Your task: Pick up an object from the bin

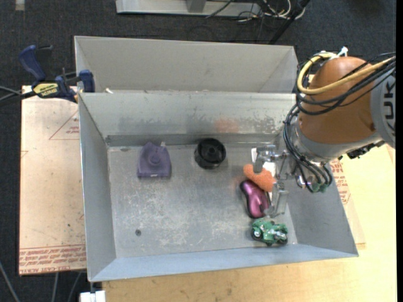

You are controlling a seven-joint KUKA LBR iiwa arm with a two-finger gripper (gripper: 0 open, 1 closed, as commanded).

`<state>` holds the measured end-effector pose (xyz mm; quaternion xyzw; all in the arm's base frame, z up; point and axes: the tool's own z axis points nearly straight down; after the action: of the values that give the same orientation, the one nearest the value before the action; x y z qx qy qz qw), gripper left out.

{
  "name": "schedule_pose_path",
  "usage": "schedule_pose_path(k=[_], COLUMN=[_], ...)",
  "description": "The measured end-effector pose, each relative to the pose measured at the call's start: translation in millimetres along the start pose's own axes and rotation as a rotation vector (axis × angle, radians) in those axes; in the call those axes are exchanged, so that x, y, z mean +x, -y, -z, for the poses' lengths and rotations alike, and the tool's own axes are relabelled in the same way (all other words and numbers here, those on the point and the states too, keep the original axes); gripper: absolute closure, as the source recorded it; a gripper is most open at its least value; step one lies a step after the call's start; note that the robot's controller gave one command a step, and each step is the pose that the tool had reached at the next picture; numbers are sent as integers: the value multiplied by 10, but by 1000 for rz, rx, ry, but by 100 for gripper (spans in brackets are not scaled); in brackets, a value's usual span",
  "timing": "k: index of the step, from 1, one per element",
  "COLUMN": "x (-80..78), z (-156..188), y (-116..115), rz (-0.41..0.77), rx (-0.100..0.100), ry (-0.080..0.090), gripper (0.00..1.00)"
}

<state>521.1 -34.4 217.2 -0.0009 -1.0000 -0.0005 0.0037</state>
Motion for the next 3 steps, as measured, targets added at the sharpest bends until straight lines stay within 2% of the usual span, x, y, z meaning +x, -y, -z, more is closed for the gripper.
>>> schedule_pose_path(k=[1, 2, 3], x=[-15, -270, -479], z=[46, -573, -644], y=[-1, 243, 533], rz=[1, -96, 6], rx=[1, 0, 0], ry=[8, 10, 6], gripper=[0, 0, 0])
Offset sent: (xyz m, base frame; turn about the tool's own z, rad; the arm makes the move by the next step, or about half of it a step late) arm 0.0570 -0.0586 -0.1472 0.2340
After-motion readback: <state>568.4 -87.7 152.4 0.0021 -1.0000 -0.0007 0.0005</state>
